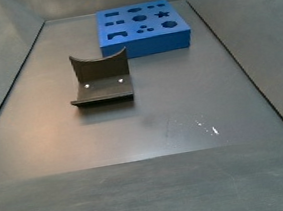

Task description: Insert the square-circle object.

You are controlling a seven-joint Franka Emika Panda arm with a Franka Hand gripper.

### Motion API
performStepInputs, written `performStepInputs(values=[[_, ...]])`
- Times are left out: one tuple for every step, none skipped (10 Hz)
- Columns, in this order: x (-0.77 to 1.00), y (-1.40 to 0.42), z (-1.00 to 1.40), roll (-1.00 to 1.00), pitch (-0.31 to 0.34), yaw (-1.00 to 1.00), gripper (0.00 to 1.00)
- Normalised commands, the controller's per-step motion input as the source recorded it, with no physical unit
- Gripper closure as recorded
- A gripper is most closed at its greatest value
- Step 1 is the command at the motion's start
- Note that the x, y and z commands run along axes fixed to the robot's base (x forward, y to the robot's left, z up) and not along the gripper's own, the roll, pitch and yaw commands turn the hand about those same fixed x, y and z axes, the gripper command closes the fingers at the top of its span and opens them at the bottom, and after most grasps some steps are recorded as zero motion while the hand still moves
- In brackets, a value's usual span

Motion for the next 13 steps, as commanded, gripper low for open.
performStepInputs(values=[[-0.21,-0.63,-1.0,0.1,0.0,0.31,1.0],[-0.23,-0.59,-1.0,0.1,0.0,0.33,1.0],[-0.26,-0.53,-1.0,0.11,0.0,0.39,1.0],[-0.24,-0.59,-1.0,0.1,0.0,0.32,1.0],[0.0,-0.62,-1.0,0.1,-0.013,0.0,1.0],[0.0,-0.54,-1.0,0.13,-0.023,0.0,1.0],[0.0,-0.45,-1.0,0.16,-0.027,0.0,1.0],[-0.02,-0.19,-0.86,0.28,-0.003,0.0,1.0],[-0.08,0.0,-0.86,0.26,0.0,-0.03,1.0],[-0.1,0.0,-0.88,0.24,0.0,-0.04,1.0],[-0.08,0.03,-0.65,0.17,0.0,-0.03,1.0],[-0.2,0.09,-0.4,0.04,0.0,-0.18,1.0],[-0.21,0.14,-0.33,0.0,0.007,-0.36,1.0]])
